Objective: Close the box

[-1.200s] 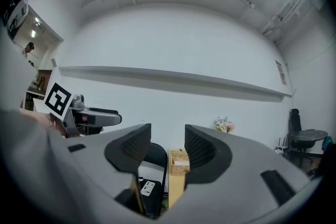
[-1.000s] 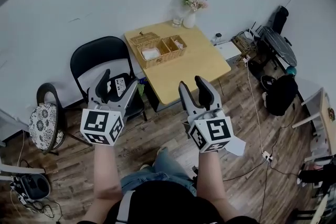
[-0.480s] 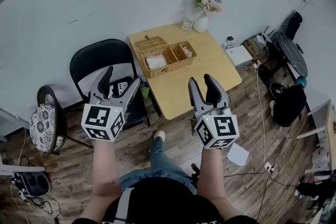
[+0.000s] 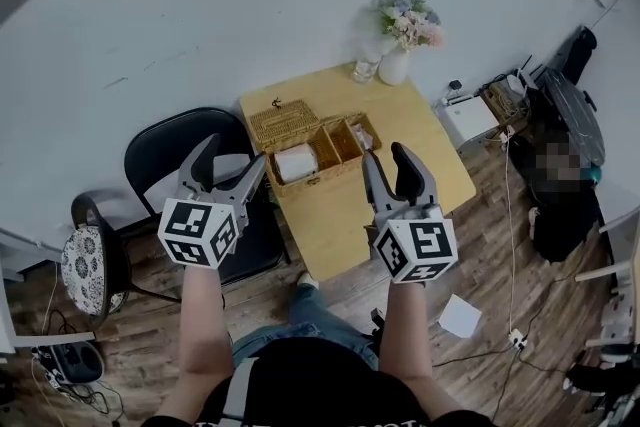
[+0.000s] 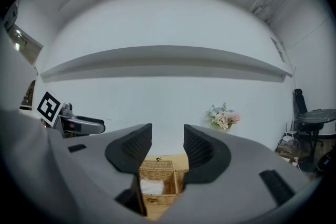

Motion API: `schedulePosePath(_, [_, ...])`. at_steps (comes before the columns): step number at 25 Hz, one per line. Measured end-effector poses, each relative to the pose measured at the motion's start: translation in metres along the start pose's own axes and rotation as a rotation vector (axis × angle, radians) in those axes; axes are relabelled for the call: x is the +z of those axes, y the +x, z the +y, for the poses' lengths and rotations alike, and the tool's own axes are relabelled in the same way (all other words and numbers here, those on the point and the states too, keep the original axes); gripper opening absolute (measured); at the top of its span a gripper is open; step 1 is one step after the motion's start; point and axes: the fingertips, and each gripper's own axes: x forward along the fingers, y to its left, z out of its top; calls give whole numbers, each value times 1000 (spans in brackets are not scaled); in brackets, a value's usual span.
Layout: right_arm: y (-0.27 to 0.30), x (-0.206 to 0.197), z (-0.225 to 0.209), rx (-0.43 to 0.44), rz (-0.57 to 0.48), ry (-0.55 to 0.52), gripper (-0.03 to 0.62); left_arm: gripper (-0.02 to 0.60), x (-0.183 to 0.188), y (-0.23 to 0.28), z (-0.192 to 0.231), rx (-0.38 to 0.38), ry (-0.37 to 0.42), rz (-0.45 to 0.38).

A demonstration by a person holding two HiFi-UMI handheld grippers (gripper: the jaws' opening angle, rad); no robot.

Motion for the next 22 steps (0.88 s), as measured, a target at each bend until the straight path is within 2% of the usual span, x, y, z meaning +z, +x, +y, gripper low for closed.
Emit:
schedulePosePath(7, [64,-24,-31,31,62,16,183,347,-34,61,25,22,-72,93])
schedulePosePath(11, [81,-50,-31,48,123,27,183,336,-64,77,33,9,-101,162])
schedulePosePath(14, [90,-67,-28,51,161,31,183,322,-81,85,46,4,-139,185])
schedulePosePath(17, [95,-79,-26,37,192,37,183,307,-103,94,63,1,-202,233])
schedulePosePath(22, [103,-92,-20,-9,241,41,178,296,-144,119,88,-37,-356,352])
